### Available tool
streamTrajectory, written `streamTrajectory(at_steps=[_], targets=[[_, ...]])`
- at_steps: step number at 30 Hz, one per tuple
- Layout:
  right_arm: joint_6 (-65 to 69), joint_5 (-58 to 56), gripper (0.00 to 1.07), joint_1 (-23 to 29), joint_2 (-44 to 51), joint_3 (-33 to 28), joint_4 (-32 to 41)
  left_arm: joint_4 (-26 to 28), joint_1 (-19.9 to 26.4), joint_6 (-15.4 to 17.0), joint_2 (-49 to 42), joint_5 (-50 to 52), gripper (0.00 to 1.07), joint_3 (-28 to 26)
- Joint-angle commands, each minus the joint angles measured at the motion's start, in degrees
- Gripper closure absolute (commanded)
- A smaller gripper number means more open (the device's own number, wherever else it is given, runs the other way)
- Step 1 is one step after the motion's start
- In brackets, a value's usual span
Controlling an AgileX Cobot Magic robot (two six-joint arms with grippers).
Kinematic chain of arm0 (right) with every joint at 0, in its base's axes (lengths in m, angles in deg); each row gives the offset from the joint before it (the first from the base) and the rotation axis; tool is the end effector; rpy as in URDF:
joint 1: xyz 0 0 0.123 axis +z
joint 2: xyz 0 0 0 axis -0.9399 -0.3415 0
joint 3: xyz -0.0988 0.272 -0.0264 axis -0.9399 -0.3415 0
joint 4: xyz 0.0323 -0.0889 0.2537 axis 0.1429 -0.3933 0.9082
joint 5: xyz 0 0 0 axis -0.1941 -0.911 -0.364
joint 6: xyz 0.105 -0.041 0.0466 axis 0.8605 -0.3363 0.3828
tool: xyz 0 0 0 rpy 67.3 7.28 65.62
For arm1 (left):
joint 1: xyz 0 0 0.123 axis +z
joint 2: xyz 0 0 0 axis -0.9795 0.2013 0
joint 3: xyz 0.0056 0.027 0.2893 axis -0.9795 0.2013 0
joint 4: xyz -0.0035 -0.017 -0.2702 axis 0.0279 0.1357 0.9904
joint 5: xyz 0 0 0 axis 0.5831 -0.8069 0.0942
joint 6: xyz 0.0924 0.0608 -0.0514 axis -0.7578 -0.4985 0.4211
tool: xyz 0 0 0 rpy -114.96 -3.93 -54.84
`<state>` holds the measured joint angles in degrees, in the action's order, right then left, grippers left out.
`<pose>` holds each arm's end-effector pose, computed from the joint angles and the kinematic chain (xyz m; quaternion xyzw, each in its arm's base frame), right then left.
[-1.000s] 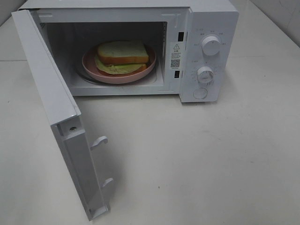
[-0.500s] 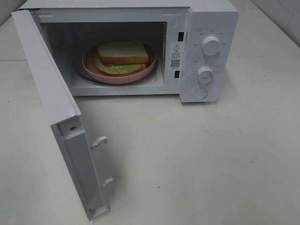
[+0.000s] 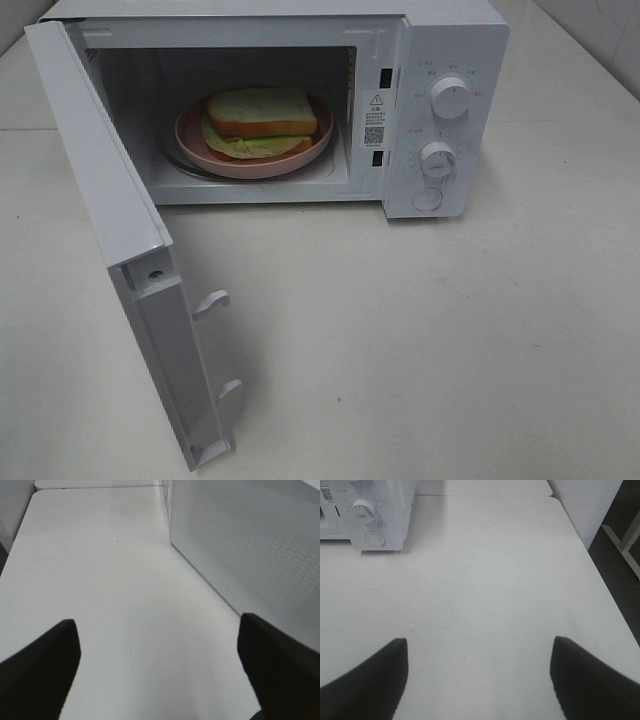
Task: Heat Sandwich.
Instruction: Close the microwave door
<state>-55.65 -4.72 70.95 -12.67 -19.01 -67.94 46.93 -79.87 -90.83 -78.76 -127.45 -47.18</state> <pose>0.0367 -0.0129 0.2779 0.0178 0.8370 -0.0456 0.5450 0.0573 -0.0088 0.2927 0.0279 0.8590 -0.0316 0.5102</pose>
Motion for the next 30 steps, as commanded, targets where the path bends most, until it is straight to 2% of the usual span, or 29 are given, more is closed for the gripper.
streamTrajectory(at_steps=[1, 4, 5, 6, 8, 11, 12, 13, 14, 21, 27, 30], targets=[[0.5, 0.6, 0.32, -0.3, 1.7, -0.1, 0.2, -0.2, 0.3, 0.3, 3.2, 2.7, 0.44, -0.2], [0.5, 0.6, 0.32, -0.3, 1.7, -0.1, 0.2, -0.2, 0.3, 0.3, 5.4, 3.9, 0.53, -0.2], [0.5, 0.6, 0.32, -0.3, 1.7, -0.1, 0.2, -0.2, 0.3, 0.3, 7.3, 4.5, 0.62, -0.2], [0.5, 0.6, 0.32, -0.3, 1.7, -0.1, 0.2, -0.2, 0.3, 0.3, 8.4, 5.2, 0.66, -0.2], [0.5, 0.6, 0.32, -0.3, 1.7, -0.1, 0.2, -0.2, 0.3, 0.4, 9.6, 6.0, 0.7, -0.2], [0.5, 0.6, 0.32, -0.3, 1.7, -0.1, 0.2, -0.2, 0.3, 0.4, 14.0, 9.2, 0.88, -0.2], [0.5, 0.6, 0.32, -0.3, 1.7, -0.1, 0.2, -0.2, 0.3, 0.4, 14.0, 9.2, 0.88, -0.2], [0.5, 0.6, 0.32, -0.3, 1.7, -0.1, 0.2, -0.2, 0.3, 0.3, 15.9, 11.5, 1.04, 0.1], [0.5, 0.6, 0.32, -0.3, 1.7, -0.1, 0.2, -0.2, 0.3, 0.3, 16.7, 12.9, 1.07, 0.5], [0.5, 0.6, 0.32, -0.3, 1.7, -0.1, 0.2, -0.1, 0.3, 0.3, 20.3, 24.5, 1.07, 4.8], [0.5, 0.6, 0.32, -0.3, 1.7, -0.1, 0.2, -0.2, 0.3, 0.1, 23.8, 41.2, 1.07, 11.1], [0.5, 0.6, 0.32, -0.3, 1.7, -0.1, 0.2, -0.2, 0.3, -0.1, 25.2, 45.7, 1.07, 12.7]])
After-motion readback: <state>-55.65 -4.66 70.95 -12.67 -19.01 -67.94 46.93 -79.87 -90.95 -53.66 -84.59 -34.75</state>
